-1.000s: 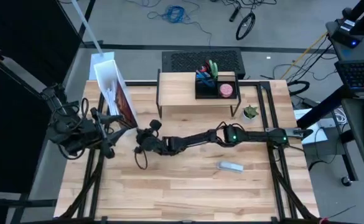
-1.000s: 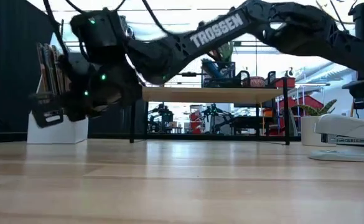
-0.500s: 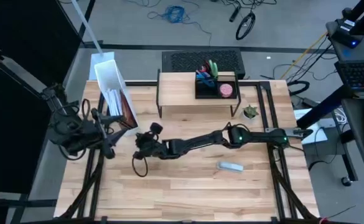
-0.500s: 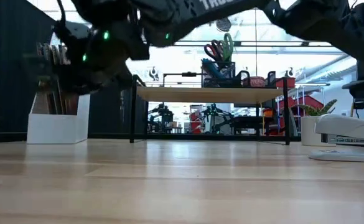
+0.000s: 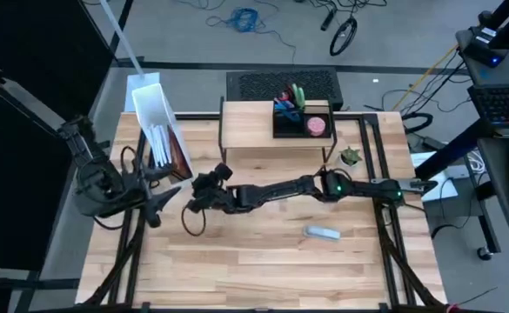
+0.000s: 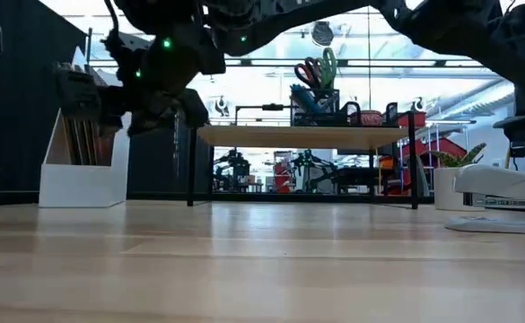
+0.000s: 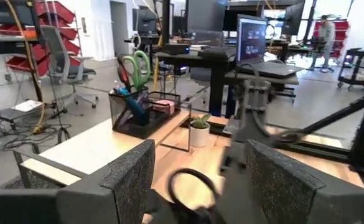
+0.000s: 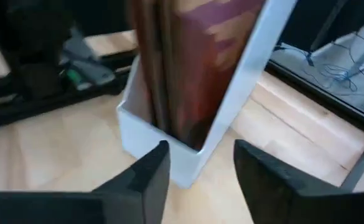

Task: Stock shelves
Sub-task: Put the white bookshelf on the shelf

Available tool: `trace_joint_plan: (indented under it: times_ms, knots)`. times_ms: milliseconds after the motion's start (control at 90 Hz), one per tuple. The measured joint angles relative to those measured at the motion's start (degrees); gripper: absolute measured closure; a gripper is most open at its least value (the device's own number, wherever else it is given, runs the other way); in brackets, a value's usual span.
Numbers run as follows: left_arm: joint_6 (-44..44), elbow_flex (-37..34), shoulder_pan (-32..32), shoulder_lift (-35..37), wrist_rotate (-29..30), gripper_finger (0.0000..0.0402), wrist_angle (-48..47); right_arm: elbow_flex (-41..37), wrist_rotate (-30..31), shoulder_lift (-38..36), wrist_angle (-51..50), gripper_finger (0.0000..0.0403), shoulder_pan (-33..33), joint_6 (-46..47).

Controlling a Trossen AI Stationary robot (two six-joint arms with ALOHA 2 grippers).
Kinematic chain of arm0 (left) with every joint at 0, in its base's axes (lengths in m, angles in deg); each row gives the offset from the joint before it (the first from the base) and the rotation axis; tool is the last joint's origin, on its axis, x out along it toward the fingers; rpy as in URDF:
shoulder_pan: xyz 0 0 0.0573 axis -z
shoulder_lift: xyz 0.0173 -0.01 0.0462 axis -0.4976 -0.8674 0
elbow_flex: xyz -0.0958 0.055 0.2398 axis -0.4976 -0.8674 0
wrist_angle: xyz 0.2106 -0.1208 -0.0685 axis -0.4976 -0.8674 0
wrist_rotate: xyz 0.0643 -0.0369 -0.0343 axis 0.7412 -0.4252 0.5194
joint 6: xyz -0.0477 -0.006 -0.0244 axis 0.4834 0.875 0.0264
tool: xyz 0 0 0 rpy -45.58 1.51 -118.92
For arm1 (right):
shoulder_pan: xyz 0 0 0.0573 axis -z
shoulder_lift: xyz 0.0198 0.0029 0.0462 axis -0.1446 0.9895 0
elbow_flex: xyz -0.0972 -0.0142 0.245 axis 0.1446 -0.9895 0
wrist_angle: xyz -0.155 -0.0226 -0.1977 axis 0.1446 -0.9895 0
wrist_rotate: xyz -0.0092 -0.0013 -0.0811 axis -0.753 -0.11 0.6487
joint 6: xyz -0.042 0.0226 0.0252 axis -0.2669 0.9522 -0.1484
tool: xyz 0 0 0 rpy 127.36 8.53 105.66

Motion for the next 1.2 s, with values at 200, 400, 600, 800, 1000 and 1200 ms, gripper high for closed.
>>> trace_joint_plan:
  times_ms: [200, 400, 600, 800, 1000, 1200]
  knots:
    - [0.0, 0.0, 2.4, 0.0, 0.0, 0.0168, -1.1, 0.0, -1.5, 0.3, 5.8, 0.0232, 3.5, -0.2]
    - [0.0, 0.0, 3.7, 0.0, 0.0, 0.0168, -1.3, 0.0, -4.1, 1.0, 12.0, 0.0244, 5.1, -2.3]
    - [0.0, 0.0, 4.2, 0.0, 0.0, 0.0168, -1.3, 0.0, -4.3, 1.0, 13.8, 0.0247, 5.1, -2.9]
    - [0.8, 0.0, 4.2, 0.0, 0.0, 0.0168, -1.3, 0.0, -1.7, 1.6, 14.8, 0.0248, 3.4, -7.8]
    - [1.0, 0.0, 4.2, 0.0, 0.0, 0.0168, -1.3, 0.0, 4.9, -0.7, 11.6, 0.0248, -0.7, -18.9]
    - [0.9, 0.0, 1.7, 0.0, 4.6, 0.0168, -0.5, 0.1, 4.8, -6.1, -0.5, 0.0248, -4.1, -23.6]
